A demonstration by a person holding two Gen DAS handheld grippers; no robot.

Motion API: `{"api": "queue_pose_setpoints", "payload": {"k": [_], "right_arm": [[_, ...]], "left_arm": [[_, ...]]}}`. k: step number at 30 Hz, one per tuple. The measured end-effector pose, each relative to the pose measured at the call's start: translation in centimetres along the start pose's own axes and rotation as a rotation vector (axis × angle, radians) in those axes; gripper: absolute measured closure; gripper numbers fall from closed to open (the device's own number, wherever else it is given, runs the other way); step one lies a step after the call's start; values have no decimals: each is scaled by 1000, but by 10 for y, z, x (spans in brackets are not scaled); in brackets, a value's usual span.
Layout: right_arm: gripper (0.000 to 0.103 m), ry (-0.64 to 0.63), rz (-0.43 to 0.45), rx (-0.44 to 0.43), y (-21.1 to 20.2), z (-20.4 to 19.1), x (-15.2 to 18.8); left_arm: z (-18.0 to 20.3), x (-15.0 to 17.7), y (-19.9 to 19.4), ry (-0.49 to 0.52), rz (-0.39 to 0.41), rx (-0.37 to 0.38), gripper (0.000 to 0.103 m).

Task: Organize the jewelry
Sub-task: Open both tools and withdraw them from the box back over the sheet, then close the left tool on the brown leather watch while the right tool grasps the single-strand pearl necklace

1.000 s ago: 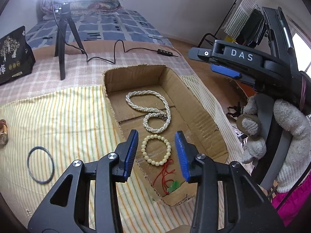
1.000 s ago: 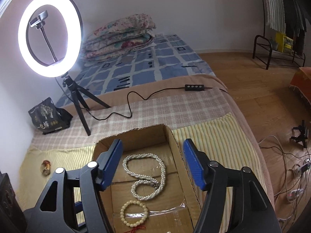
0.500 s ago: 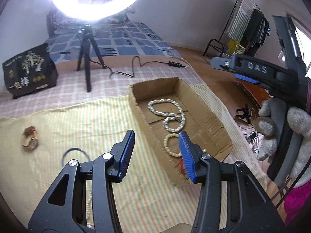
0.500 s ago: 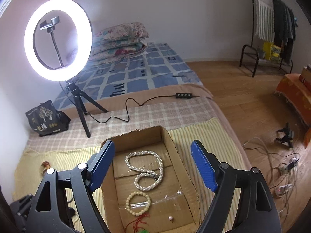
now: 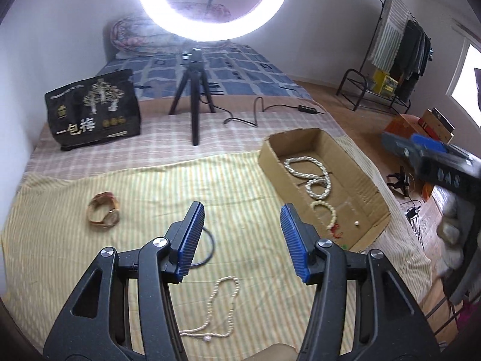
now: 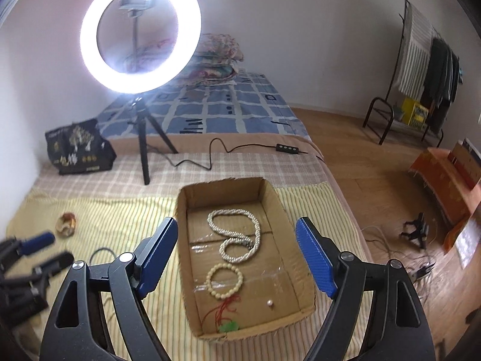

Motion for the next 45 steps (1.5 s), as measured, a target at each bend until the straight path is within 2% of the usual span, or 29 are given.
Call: {"api": "queue_pose_setpoints", "payload": {"k": [4,15,26,31,34,40,45], "right_arm": [[22,-31,5,-11,-12,-20,10],[22,-64,50,-108,-47,-75,33],[22,-87,79,-158,-52,-112,49],[22,-112,82,-214,-44,-122,63],[22,-101,99,-311,-38,-122,72],[22,-114,19,-383,-22,-123,86],[22,-148,-97,-501,-13,-143,111]], "left_arm": [[-16,2,-7,-7,5,-17,49],[-69,12,-23,-30,10,-75,49],[-116,17,-26,-92,9,-118,49],[-141,17,-24,-138,6,-140,49],[-156,16,-26,-171,13,-152,49],[-191,18,-21,-250,5,-169,49],[-215,25,-7,-321,-23,-167,49]]}}
Point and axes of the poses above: each gripper's, at about its wrist camera, not at the fingertips, and y roughly the way its jaws point, z to its right, x to its underside, the point moved 7 cm from there along y, roughly the way its jaws point, and after that the axes turned 1 degree about x, right-handed, at the moved point
